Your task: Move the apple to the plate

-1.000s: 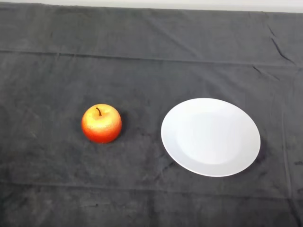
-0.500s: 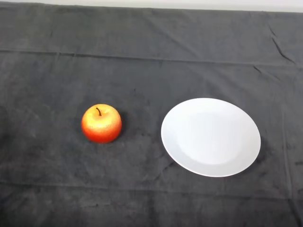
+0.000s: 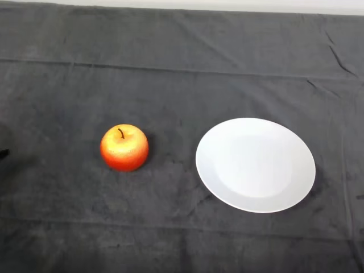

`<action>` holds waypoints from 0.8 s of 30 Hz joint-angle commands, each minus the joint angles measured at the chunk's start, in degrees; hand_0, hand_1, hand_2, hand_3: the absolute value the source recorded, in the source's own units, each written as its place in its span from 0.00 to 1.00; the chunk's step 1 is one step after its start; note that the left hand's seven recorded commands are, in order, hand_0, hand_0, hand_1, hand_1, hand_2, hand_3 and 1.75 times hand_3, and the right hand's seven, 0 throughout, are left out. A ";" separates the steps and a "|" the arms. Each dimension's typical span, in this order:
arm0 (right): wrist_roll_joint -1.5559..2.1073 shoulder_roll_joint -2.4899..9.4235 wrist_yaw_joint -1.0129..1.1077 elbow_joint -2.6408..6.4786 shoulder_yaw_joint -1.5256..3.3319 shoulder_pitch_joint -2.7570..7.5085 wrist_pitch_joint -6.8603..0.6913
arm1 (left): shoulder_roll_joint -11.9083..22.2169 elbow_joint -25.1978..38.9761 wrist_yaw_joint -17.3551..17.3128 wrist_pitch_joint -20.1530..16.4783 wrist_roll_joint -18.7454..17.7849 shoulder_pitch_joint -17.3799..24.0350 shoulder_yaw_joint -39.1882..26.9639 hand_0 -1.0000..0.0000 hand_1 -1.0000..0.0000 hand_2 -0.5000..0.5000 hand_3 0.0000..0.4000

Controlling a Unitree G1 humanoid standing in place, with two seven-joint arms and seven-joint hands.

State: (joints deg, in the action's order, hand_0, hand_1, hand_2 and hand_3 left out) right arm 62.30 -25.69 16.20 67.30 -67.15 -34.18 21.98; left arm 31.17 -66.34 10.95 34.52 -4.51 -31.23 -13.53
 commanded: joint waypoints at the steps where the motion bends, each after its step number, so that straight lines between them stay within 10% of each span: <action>1: 0.76 -0.50 0.11 -1.01 -0.34 0.12 0.34 | -1.22 1.70 0.47 1.68 1.40 -2.75 1.48 1.00 1.00 0.50 0.00; 24: 0.66 -0.32 -0.16 -1.44 -0.20 0.24 0.24 | -11.70 22.16 -0.73 -2.40 9.28 0.50 14.04 1.00 1.00 0.50 0.00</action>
State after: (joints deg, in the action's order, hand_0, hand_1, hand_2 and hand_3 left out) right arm 62.29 -25.69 16.19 67.30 -67.14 -34.17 21.95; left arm 19.55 -45.41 10.71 32.59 3.72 -32.40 -0.10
